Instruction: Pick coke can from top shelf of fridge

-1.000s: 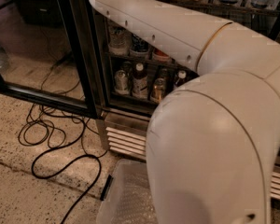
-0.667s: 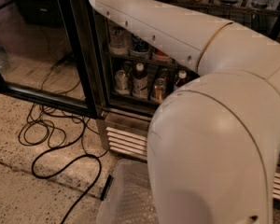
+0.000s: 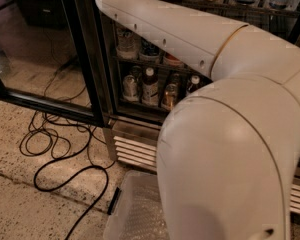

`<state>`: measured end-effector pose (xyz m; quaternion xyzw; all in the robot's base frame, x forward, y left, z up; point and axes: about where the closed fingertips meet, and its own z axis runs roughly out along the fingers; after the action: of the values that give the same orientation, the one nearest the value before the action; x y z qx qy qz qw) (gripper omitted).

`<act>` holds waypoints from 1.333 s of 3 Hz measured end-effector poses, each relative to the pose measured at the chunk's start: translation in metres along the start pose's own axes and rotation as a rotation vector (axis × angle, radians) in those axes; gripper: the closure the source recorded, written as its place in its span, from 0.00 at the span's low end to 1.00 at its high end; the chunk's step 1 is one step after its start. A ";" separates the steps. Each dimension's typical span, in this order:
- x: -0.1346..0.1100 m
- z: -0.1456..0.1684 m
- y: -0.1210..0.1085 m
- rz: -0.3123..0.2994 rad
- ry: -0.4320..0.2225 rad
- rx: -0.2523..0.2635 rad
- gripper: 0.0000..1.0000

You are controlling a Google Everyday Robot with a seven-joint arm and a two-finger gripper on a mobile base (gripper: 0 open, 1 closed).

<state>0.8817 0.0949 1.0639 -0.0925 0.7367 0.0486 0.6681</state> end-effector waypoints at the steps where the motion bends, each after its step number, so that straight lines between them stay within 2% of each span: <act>1: 0.000 0.000 -0.001 -0.001 0.000 0.004 0.27; 2: 0.003 0.000 -0.001 -0.005 0.006 0.009 0.26; 3: 0.006 0.001 -0.002 -0.006 0.014 0.021 0.42; 4: 0.005 -0.001 -0.001 -0.005 0.016 0.028 0.44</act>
Offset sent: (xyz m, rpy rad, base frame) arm 0.0650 -0.0363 0.0108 -0.0081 -0.0121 -0.1118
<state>0.8804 0.0931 1.0589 -0.0853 0.7424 0.0358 0.6635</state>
